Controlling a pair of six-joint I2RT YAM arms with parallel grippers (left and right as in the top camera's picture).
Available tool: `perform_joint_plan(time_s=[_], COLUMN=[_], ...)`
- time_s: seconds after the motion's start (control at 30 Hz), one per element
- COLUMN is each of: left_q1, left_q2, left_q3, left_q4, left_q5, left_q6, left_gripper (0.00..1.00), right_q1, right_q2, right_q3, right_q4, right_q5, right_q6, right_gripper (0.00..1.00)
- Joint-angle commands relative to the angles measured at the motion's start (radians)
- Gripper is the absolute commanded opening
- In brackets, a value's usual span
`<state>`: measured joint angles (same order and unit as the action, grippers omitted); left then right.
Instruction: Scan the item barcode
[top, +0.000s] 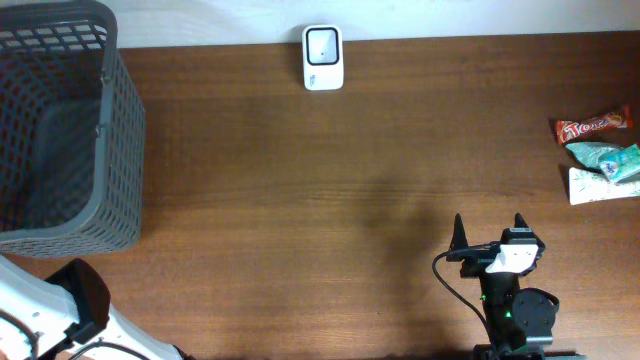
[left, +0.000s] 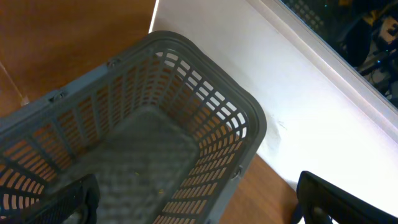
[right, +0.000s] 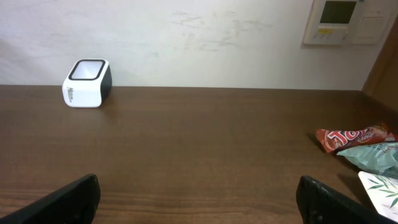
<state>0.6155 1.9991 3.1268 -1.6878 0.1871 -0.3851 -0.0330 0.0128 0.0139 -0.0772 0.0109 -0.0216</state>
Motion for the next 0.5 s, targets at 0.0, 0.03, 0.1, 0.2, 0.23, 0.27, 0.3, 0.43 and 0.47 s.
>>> perform_joint_plan(time_s=[0.0, 0.03, 0.1, 0.2, 0.23, 0.27, 0.3, 0.43, 0.47], left_q1=[0.003, 0.003, 0.003, 0.002, 0.000, -0.008, -0.017, -0.149, -0.206], left_q2=[-0.007, -0.007, -0.007, -0.008, -0.009, -0.014, -0.024, -0.217, -0.293], left_q3=[0.003, 0.003, 0.003, 0.002, 0.000, -0.004, -0.010, -0.221, -0.337], left_q4=[0.000, 0.000, 0.000, 0.000, 0.000, 0.000, 0.000, 0.102, 0.170], left_q5=[0.003, 0.003, 0.000, 0.045, 0.073, 0.083, 0.083, 0.078, 0.075], left_q6=[0.010, 0.010, 0.010, 0.010, 0.026, 0.037, 0.049, 0.190, 0.237], left_gripper=[0.99, 0.99, 0.99, 0.99, 0.99, 0.99, 0.99, 0.99, 0.99], right_q1=[-0.007, -0.007, -0.007, -0.007, -0.007, -0.007, -0.007, -0.007, -0.007], right_q2=[-0.008, -0.008, -0.008, -0.008, -0.008, -0.008, -0.008, -0.008, -0.008], right_q3=[-0.008, -0.008, -0.008, -0.008, -0.008, -0.008, -0.008, -0.008, -0.008], right_q4=[-0.004, -0.004, -0.004, -0.004, -0.004, -0.004, -0.004, -0.004, -0.004], right_q5=[0.002, 0.002, 0.002, 0.002, 0.002, 0.002, 0.002, 0.002, 0.002], right_q6=[0.000, 0.000, 0.000, 0.000, 0.000, 0.000, 0.000, 0.000, 0.000], right_gripper=[0.99, 0.99, 0.99, 0.99, 0.99, 0.99, 0.99, 0.99, 0.99])
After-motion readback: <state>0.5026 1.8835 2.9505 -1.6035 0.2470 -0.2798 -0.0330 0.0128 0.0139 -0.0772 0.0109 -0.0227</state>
